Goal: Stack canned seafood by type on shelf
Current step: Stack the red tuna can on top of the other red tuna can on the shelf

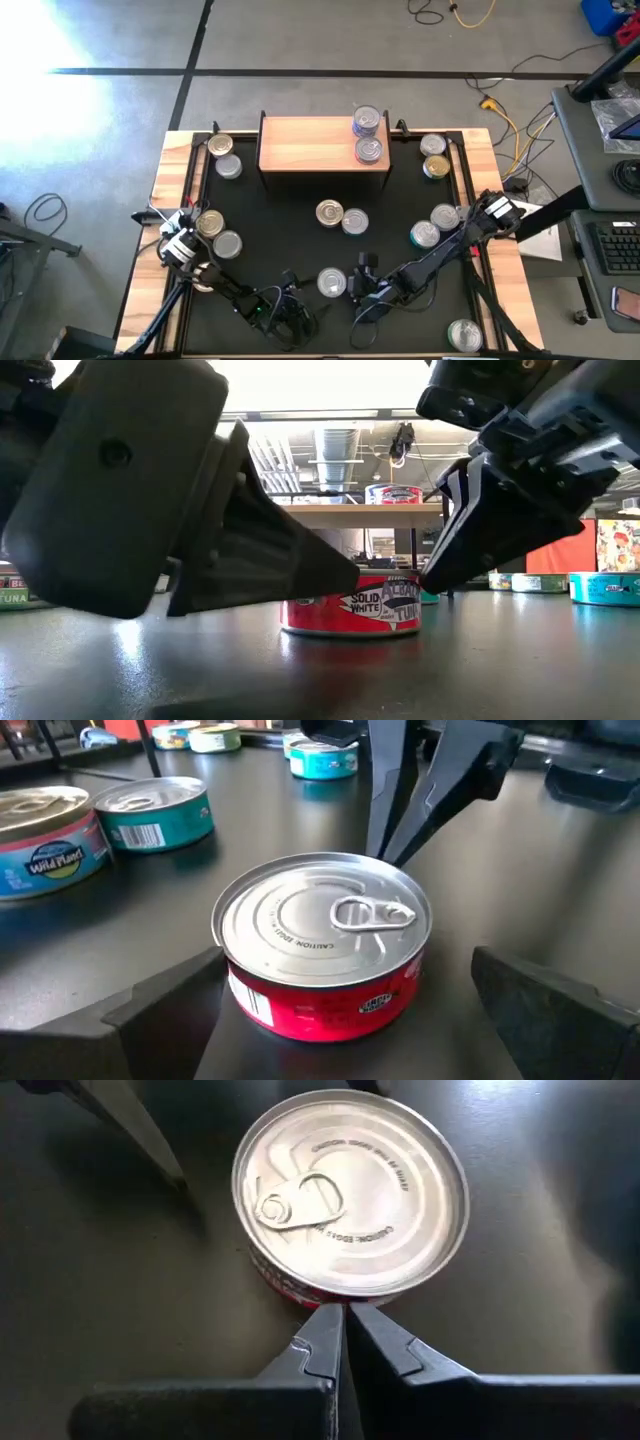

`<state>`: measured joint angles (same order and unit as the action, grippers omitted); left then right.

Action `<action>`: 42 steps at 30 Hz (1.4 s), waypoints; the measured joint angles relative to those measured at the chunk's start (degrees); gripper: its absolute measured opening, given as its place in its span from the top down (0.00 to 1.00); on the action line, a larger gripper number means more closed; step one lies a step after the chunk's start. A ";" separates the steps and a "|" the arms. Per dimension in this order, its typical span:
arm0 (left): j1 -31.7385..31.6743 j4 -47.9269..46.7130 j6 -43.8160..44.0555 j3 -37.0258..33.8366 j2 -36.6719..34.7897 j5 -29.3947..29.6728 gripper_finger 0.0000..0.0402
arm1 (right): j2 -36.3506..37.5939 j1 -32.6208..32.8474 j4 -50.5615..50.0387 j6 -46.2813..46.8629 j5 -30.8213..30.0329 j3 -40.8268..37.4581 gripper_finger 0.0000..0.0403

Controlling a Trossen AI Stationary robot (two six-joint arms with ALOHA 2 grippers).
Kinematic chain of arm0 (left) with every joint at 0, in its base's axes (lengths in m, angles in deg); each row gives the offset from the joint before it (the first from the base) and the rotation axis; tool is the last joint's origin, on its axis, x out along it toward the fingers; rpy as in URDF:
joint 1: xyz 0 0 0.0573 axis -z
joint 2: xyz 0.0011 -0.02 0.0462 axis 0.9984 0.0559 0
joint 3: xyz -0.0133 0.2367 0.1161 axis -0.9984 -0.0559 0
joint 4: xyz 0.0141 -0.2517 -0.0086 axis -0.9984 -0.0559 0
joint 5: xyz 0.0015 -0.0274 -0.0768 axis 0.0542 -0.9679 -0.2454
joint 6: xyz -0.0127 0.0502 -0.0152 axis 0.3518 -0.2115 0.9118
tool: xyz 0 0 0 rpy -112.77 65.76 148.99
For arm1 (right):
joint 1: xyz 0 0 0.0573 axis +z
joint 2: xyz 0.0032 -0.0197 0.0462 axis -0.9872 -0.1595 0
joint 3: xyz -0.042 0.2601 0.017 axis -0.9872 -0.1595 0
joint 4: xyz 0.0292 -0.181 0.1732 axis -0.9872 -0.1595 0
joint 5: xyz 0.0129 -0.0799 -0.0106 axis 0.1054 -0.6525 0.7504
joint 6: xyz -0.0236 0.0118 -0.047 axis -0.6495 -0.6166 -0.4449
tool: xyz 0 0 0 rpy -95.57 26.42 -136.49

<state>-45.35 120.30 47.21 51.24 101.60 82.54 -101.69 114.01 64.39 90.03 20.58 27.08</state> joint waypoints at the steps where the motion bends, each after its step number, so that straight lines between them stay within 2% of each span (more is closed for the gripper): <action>1: -0.13 0.10 -1.04 0.45 0.52 0.09 0.01 | -0.51 0.15 0.68 -0.63 0.10 0.02 0.97; 7: -1.63 0.15 -3.90 1.96 1.72 -0.54 0.00 | -1.89 0.18 1.26 -2.37 1.23 0.69 0.97; 11: -4.11 0.67 -4.36 2.00 1.70 -8.24 0.00 | -1.91 0.30 0.89 -4.93 2.22 1.48 0.97; 20: -5.76 1.70 -9.26 2.43 1.63 -12.93 0.00 | -2.02 0.31 0.89 -5.64 2.76 1.66 0.97; 30: -6.03 1.45 -9.27 3.08 1.76 -13.12 0.03 | -1.94 0.31 0.43 -7.50 4.01 2.01 0.97; 34: -5.98 0.81 -8.29 3.20 1.56 -14.29 0.08 | -0.26 0.66 -1.34 -7.99 8.31 2.12 0.97; 39: -6.62 0.15 -8.20 3.24 -0.07 -18.78 0.09 | 4.68 1.93 -5.85 -7.41 7.16 2.51 0.97; 42: -7.44 -1.58 -10.74 3.09 -3.16 -21.26 0.09 | 8.96 2.19 -13.30 -5.40 6.80 3.47 0.97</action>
<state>-52.79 118.72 36.47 54.33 98.44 61.28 -92.73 116.20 51.09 84.64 27.37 30.55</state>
